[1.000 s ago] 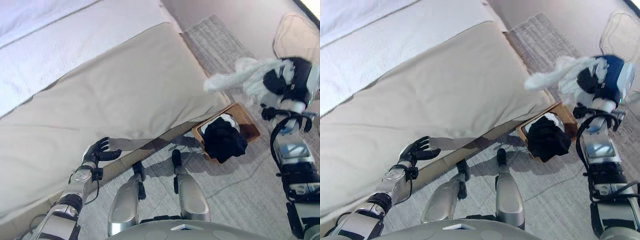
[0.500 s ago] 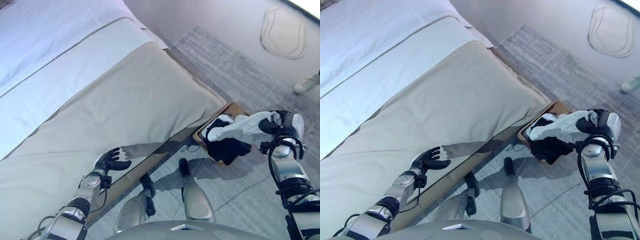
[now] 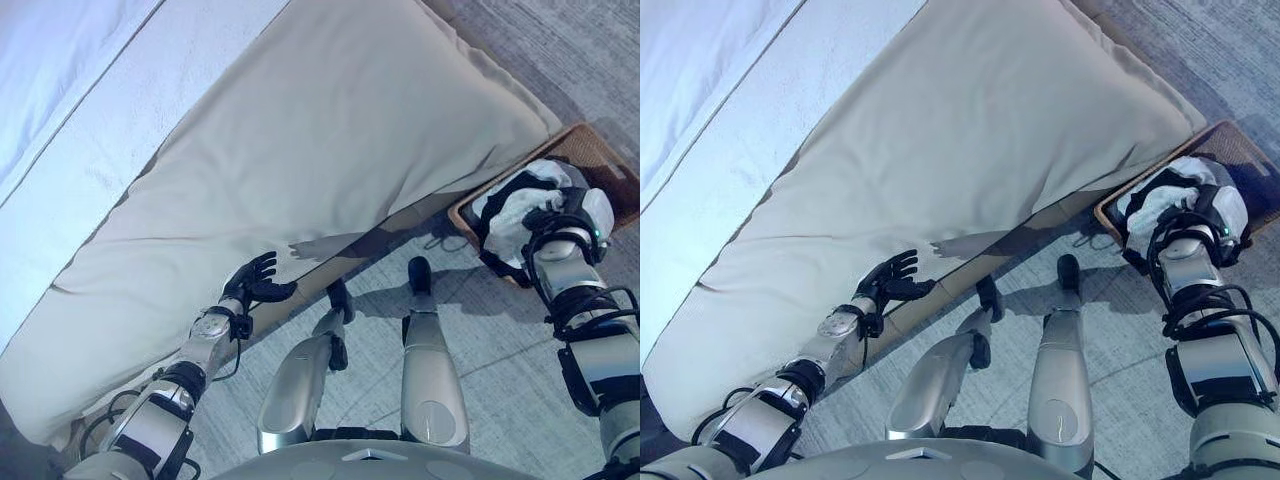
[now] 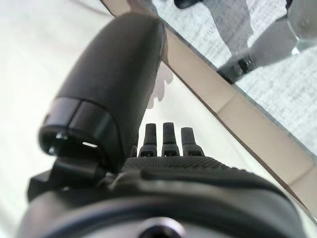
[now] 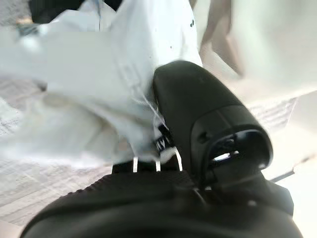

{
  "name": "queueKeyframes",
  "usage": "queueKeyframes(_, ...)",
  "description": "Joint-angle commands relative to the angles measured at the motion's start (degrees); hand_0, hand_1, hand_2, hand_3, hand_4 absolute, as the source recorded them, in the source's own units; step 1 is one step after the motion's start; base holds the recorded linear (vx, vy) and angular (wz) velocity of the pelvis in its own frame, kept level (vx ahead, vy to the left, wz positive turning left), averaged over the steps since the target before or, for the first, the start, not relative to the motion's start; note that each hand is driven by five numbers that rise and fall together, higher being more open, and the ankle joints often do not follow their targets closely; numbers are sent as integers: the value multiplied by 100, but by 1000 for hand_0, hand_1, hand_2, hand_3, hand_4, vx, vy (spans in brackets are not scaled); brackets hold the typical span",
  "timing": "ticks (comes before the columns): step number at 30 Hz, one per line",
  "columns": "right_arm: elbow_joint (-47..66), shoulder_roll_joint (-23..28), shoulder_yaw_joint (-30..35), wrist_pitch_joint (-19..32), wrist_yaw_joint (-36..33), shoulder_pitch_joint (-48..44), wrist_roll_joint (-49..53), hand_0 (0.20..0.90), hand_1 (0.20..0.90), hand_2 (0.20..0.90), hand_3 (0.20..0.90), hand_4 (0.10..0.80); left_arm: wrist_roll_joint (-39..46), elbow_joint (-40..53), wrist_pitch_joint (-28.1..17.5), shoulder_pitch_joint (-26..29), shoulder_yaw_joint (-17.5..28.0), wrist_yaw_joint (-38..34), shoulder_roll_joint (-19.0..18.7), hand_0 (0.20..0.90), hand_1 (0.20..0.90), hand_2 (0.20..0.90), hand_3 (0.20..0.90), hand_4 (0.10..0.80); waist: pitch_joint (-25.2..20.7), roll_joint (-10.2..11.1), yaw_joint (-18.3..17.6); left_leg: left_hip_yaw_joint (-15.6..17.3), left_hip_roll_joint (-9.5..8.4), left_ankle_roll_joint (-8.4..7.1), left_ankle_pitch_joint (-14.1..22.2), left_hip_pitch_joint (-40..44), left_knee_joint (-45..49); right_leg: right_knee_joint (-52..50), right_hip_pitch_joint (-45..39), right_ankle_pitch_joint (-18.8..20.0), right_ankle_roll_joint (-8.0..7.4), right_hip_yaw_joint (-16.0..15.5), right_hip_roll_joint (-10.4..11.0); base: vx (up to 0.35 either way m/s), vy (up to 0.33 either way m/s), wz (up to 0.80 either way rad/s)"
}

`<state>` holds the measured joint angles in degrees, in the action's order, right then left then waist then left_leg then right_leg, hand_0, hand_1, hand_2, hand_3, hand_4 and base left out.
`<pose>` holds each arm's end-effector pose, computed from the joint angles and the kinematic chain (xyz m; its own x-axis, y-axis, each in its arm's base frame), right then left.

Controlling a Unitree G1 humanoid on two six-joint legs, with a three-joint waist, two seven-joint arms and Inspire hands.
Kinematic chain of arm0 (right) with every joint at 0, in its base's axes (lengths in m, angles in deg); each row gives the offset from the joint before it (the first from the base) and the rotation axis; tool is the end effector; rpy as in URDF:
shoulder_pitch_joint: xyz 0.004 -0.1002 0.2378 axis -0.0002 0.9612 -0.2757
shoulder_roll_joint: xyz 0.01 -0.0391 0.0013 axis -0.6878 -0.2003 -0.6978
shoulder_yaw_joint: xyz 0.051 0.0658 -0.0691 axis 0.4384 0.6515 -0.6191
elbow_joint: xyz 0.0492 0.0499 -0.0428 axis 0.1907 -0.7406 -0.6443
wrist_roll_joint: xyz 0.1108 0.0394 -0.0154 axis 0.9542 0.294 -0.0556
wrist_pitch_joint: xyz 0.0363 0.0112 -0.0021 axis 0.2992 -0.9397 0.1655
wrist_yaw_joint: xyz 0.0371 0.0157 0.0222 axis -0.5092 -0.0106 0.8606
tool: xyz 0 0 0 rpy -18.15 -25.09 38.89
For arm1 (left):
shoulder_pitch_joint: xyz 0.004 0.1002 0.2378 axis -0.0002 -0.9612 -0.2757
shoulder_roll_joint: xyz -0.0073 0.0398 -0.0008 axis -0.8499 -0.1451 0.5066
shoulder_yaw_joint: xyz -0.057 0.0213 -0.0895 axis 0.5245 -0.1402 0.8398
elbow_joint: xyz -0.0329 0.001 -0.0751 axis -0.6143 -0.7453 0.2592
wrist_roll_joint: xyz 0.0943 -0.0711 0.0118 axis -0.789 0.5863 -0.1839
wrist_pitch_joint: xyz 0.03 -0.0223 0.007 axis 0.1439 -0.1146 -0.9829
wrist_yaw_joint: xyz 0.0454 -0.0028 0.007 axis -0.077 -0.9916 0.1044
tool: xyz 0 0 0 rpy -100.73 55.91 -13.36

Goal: Pick up the clothes from the bed and place them into the basket

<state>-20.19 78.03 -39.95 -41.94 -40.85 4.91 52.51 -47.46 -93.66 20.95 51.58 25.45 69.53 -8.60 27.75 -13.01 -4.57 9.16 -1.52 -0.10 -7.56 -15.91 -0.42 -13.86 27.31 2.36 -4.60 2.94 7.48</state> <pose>0.3145 -0.3328 0.0955 0.6914 -0.7224 -0.0125 0.4938 0.4851 -0.7217 0.2465 0.1961 -0.0488 0.8863 -0.1347 -0.4430 0.1684 0.9850 0.0374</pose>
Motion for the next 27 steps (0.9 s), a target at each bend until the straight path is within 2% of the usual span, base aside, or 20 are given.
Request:
queueKeyframes(1, -53, 820, -303, 101, -230, -763, -285, 900, 900, 900, 900, 800, 325, 52, -364, 119, 39, 29, -203, 900, 900, 900, 900, 800, 94, -319, -108, -545, -280, 20, 501, -359, 814, -570, 16, -619, 517, -475, -187, -62, -4, 0)
queueKeyframes(2, -142, 827, -347, -34, -87, -831, -271, 900, 900, 900, 900, 800, 355, 68, -347, 148, 27, 13, -204, 900, 900, 900, 900, 800, 107, -331, -114, -521, -268, 7, 484, -390, 809, -560, 52, -607, 515, -470, -189, -59, -9, 0)
queueKeyframes(5, -309, 836, -334, -15, 53, -845, 39, 900, 900, 900, 900, 800, 379, 169, -293, 149, 49, -10, -236, 900, 900, 900, 900, 800, 154, -313, -110, -487, -230, -11, 475, -432, 822, -533, 84, -578, 523, -448, -210, -48, -32, -4)
queueKeyframes(9, -300, 686, -54, 286, -166, -631, 512, 900, 900, 900, 900, 800, 364, 105, -299, 92, 99, 85, -260, 900, 900, 900, 900, 800, 166, -206, -121, -476, -173, -30, 486, -336, 737, -384, -34, -517, 517, -429, -264, -8, -21, 0)
queueKeyframes(14, 473, 426, 667, 1137, -826, 128, 721, 900, 900, 900, 900, 800, 398, 48, -161, -213, 258, 201, -189, 900, 900, 900, 900, 800, -25, 47, -176, -412, -51, -69, 520, -1, 502, -9, -393, -368, 479, -415, -353, 44, 74, 1)
queueKeyframes(15, 788, 319, 791, 1240, -845, 371, 793, 900, 900, 900, 900, 800, 347, 46, -125, -289, 329, 201, -175, 900, 900, 900, 900, 800, -82, 126, -186, -401, -28, -68, 541, 73, 482, 58, -481, -344, 481, -409, -372, 93, 92, 9)
queueKeyframes(16, 1475, 88, 978, 1354, -810, 845, 909, 900, 900, 900, 900, 800, 289, -6, -35, -400, 431, 189, -167, 900, 900, 900, 900, 800, -231, 315, -205, -411, 2, -75, 604, 270, 422, 223, -728, -316, 468, -425, -393, 120, 84, 8)
queueKeyframes(19, 2094, -285, 1082, 1546, -387, 1523, 954, 900, 900, 900, 900, 800, 138, -159, 152, -539, 670, 213, -166, 900, 900, 900, 900, 800, -535, 677, -159, -447, 50, -73, 668, 575, 279, 627, -1175, -186, 417, -481, -410, 107, 55, 12)
queueKeyframes(23, 2085, -615, 1111, 1585, 423, 2255, 1050, 900, 900, 900, 900, 800, -157, -343, 388, -810, 950, 279, -57, 900, 900, 900, 900, 800, -1111, 1154, 1, -493, 91, -60, 677, 985, 21, 1199, -1787, 47, 317, -541, -446, 168, 46, 16)
queueKeyframes(27, 1499, -1072, 1089, 1755, 962, 2861, 835, 900, 900, 900, 900, 800, -365, -651, 487, -1092, 1064, 329, 95, 900, 900, 900, 900, 800, -1609, 1343, 194, -530, 108, -18, 683, 1350, -150, 1469, -2246, 129, 265, -688, -454, 182, 116, 25)
